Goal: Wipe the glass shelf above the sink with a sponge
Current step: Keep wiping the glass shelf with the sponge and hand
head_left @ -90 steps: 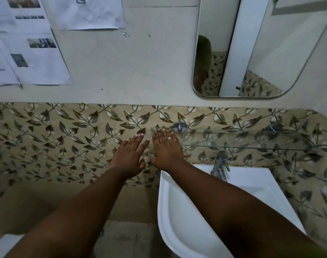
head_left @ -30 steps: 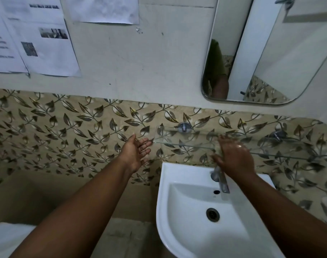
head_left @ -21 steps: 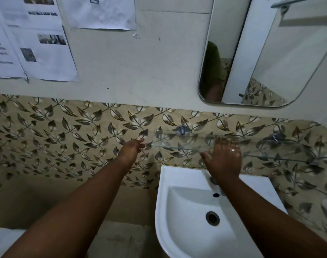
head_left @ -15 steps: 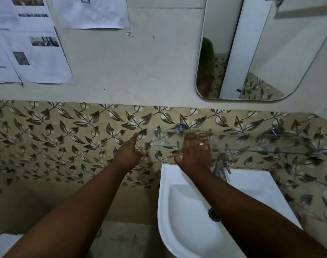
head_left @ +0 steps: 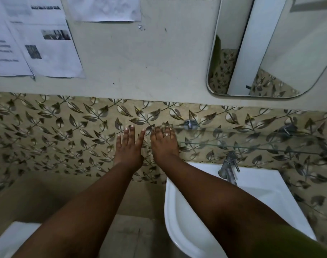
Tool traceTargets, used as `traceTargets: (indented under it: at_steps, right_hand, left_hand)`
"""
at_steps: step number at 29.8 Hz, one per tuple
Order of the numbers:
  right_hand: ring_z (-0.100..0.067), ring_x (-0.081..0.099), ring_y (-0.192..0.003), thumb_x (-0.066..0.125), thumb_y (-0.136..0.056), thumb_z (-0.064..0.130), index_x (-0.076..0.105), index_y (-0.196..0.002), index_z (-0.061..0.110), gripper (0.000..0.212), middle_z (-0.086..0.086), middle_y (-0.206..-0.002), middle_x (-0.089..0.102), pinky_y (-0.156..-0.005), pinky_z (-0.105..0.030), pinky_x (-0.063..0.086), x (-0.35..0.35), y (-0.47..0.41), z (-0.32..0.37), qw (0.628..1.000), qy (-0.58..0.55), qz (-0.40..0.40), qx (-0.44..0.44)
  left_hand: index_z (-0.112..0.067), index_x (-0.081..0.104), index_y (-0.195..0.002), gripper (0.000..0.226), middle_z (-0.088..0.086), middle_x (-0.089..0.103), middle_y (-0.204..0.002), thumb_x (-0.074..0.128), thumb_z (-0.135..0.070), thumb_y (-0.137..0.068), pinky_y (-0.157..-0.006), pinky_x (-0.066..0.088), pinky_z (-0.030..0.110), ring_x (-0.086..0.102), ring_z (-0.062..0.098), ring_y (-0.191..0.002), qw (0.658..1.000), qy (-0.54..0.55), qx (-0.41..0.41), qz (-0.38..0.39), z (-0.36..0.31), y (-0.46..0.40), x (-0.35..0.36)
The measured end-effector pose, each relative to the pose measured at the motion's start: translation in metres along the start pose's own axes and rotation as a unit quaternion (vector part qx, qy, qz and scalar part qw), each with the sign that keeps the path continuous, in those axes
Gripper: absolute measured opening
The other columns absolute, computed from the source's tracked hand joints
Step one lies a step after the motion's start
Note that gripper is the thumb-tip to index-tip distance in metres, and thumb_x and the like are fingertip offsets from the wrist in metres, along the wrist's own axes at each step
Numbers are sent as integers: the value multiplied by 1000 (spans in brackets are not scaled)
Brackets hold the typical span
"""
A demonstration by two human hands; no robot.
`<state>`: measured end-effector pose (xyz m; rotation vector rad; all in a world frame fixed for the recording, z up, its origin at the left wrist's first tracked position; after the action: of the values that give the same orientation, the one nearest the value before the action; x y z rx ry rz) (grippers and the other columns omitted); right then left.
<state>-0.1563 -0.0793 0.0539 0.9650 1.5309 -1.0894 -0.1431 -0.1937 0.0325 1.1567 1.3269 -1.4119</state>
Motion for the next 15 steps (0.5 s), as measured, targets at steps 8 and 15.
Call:
traceTargets:
  at_steps: [8, 15]
  right_hand:
    - [-43, 51, -134, 64, -89, 37, 42, -153, 14, 71, -17, -151, 51, -104, -53, 48, -10, 35, -70, 990, 16, -87, -106]
    - [-40, 29, -150, 32, -102, 57, 27, -159, 11, 73, -18, -162, 33, -123, -50, 21, -6, 51, -132, 995, -54, -35, 80]
  left_hand:
    - [-33, -31, -149, 102, 11, -30, -162, 52, -41, -90, -123, -8, 54, -25, 31, -151, 999, -26, -18, 26, 28, 9, 16]
    - [-30, -31, -148, 98, 12, -32, -160, 49, -35, -91, -122, -11, 54, -27, 32, -150, 999, -37, -18, 33, 25, 12, 25]
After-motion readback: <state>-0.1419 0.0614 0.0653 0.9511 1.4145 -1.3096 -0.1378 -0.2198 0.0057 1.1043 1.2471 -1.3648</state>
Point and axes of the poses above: each hand's wrist, its own y-axis away from the middle knuckle, its own x-axis out of the palm, z = x × y, the point moved 9 cm from there along -y, towards the middle knuckle
